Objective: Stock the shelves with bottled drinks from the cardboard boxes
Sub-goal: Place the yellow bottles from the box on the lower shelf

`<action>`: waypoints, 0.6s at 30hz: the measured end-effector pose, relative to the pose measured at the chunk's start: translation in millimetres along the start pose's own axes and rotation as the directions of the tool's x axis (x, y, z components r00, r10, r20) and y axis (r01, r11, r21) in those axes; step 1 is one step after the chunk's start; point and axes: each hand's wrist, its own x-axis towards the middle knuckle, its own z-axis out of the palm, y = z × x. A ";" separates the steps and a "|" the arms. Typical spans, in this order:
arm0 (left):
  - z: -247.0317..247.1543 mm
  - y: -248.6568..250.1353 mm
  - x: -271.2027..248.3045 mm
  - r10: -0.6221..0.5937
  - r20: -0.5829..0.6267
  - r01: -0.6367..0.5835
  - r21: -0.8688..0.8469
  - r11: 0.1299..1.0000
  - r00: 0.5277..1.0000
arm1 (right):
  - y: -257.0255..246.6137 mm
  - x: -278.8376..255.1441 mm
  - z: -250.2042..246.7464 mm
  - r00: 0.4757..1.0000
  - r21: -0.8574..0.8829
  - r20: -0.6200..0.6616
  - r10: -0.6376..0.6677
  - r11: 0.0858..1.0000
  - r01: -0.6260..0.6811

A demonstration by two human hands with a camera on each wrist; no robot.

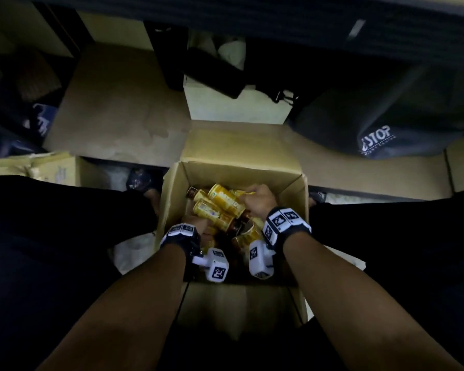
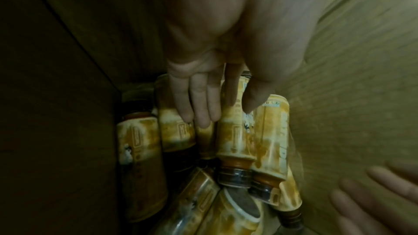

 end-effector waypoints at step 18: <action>23.8 10.9 47.9 -0.058 0.006 0.058 -0.039 0.998 0.998 | 24.3 58.4 32.3 0.839 -0.020 0.426 0.338 0.931 -0.364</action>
